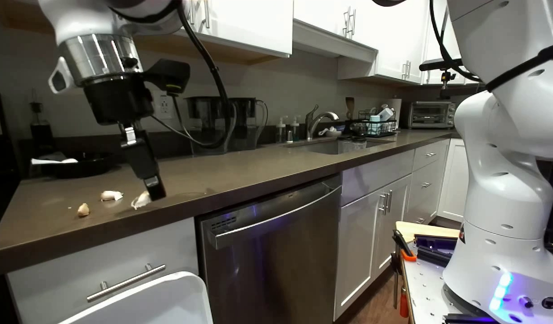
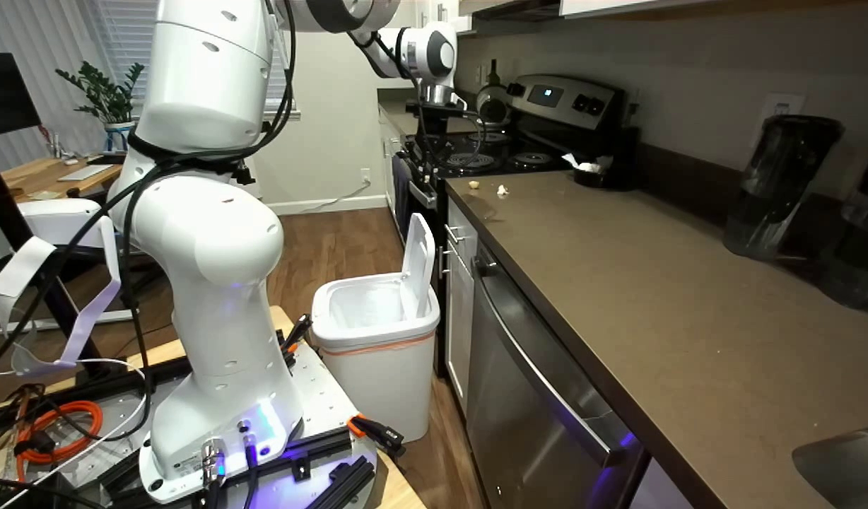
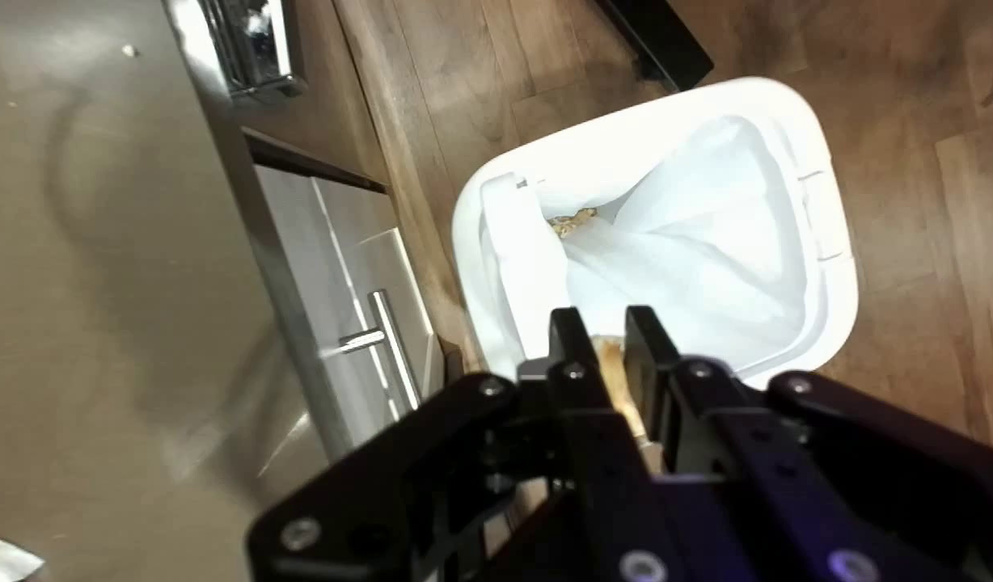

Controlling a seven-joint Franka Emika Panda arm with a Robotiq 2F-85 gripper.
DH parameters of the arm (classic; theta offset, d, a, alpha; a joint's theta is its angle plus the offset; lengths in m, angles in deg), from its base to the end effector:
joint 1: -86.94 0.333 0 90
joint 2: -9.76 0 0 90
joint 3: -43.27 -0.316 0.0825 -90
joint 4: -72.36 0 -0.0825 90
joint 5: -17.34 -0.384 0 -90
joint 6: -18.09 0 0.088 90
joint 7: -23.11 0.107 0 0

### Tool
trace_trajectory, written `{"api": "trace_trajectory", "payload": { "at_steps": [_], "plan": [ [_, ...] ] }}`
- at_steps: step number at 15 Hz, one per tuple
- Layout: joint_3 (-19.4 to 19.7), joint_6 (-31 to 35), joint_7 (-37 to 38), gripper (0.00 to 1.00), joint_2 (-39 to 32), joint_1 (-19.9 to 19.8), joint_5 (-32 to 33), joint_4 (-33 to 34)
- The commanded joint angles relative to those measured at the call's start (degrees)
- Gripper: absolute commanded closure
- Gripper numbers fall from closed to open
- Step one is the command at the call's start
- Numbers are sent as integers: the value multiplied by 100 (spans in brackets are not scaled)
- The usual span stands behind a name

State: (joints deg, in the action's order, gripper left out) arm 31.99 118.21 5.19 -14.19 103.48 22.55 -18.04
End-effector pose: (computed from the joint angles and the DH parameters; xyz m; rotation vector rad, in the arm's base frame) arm 0.5821 0.2812 0.3840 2.8376 1.2302 -0.3703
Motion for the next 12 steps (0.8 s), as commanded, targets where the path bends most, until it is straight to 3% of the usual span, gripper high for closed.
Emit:
{"api": "trace_trajectory", "payload": {
  "at_steps": [1, 10, 11, 12],
  "plan": [
    [-267, 384, -309, 92, 526, -68, 6, -887],
    [-569, 951, -459, 93, 828, -29, -13, -1566],
    [-588, 950, -489, 82, 836, -23, -14, -1584],
    [-614, 927, -534, 58, 854, -19, -29, -1599]
  ]
}}
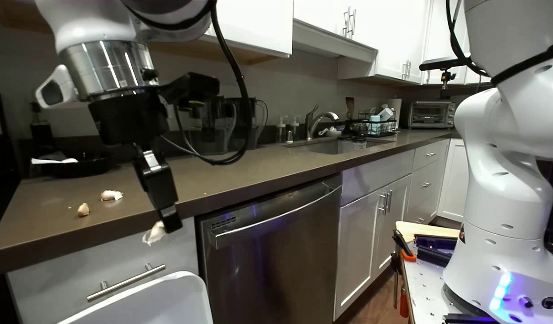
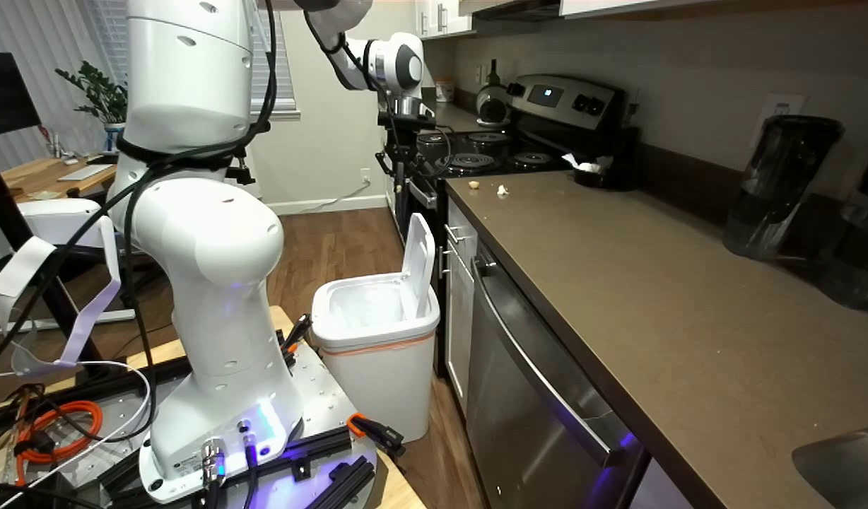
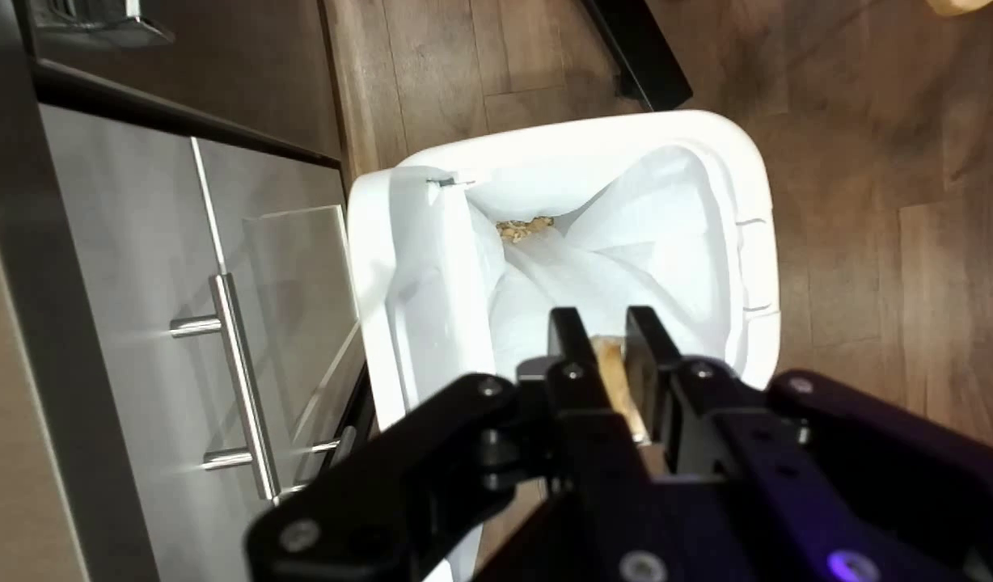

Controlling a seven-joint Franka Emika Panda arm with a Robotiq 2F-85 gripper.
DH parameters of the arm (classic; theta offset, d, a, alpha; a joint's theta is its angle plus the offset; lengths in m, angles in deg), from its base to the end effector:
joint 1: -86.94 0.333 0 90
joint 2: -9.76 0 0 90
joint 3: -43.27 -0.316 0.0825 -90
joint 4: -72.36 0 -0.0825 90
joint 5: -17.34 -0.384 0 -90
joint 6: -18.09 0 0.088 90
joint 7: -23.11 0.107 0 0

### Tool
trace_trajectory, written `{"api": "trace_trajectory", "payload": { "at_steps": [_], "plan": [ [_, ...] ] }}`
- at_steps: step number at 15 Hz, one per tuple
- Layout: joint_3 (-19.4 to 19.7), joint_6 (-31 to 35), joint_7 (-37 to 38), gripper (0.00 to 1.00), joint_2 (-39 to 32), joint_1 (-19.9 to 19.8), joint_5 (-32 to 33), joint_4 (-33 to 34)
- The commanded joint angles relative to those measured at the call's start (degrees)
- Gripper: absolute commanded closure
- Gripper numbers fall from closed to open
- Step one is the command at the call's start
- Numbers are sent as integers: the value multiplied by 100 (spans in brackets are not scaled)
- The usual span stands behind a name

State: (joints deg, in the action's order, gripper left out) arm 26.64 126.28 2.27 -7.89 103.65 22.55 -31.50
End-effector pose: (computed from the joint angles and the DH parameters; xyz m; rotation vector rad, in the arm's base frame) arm 0.5153 0.3186 0.3613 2.7390 1.4612 -0.3389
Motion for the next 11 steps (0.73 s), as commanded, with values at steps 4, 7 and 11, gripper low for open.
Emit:
{"api": "trace_trajectory", "payload": {
  "at_steps": [4, 7, 11],
  "plan": [
    [-173, 34, -422, 43, 226, -34, -64, -209],
    [-200, 44, -511, 25, 262, -50, -75, -219],
    [-190, -1, -580, 2, 267, -72, -95, -178]
  ]
}}
